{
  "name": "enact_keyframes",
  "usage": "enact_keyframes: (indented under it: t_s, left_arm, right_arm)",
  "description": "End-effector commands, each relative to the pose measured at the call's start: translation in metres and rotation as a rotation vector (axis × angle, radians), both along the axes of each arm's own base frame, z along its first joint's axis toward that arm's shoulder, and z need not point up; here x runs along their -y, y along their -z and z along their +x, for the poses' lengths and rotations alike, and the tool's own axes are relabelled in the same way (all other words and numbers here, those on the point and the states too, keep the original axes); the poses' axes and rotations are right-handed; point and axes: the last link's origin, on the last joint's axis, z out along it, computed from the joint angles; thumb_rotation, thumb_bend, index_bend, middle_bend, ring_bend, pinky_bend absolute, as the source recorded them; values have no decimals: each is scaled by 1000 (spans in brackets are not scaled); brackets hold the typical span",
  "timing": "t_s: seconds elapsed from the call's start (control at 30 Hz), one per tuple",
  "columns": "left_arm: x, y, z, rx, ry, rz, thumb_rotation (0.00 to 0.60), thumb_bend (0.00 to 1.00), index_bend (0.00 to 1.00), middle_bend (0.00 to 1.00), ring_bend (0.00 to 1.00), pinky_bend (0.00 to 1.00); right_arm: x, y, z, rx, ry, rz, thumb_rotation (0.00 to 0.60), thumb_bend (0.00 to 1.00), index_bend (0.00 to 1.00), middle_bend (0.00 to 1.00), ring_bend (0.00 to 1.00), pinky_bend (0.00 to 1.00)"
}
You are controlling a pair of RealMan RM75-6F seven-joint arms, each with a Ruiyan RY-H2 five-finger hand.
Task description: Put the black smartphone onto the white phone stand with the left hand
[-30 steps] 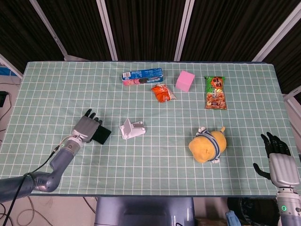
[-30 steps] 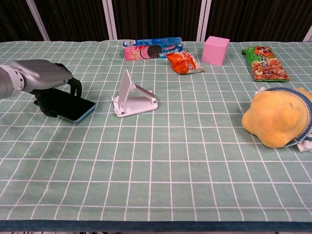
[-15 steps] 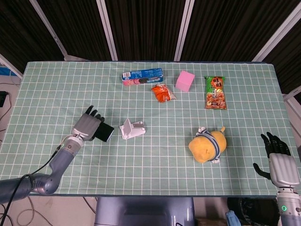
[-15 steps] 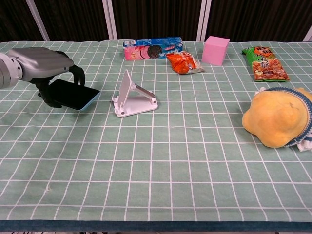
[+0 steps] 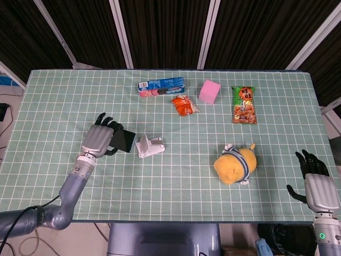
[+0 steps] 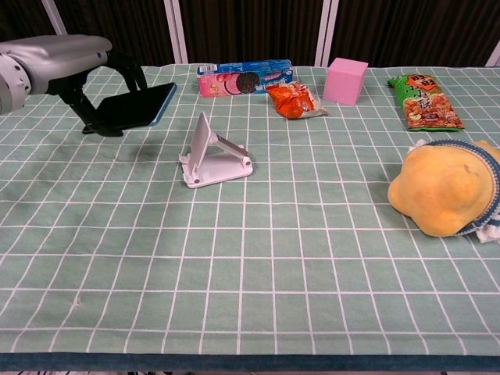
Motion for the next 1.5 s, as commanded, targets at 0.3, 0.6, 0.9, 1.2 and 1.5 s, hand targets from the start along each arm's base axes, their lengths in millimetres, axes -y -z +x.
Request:
enact_keyframes:
  t_s: [0.3, 0.6, 0.9, 1.2, 1.5]
  left_arm:
    - [19, 21, 35, 491, -271, -48, 600, 509, 577, 620, 126, 0]
    - [18, 33, 44, 639, -388, -69, 600, 509, 577, 623, 127, 0]
    - [14, 36, 47, 716, -406, -80, 600, 509, 577, 623, 127, 0]
    - [10, 45, 44, 767, -447, -116, 600, 507, 577, 623, 127, 0]
    - [6, 52, 44, 801, -452, -140, 600, 505, 577, 623, 127, 0]
  right_arm:
    - [0, 0, 0, 5, -1, 1, 600, 350, 0, 0, 0, 120]
    - [0, 0, -1, 9, -1, 2, 600, 350, 0, 0, 0, 120]
    - [0, 0, 0, 8, -1, 3, 600, 350, 0, 0, 0, 120]
    - [0, 0, 0, 8, -2, 2, 600, 350, 0, 0, 0, 120]
    - [0, 0, 0, 9, -1, 2, 600, 349, 0, 0, 0, 120]
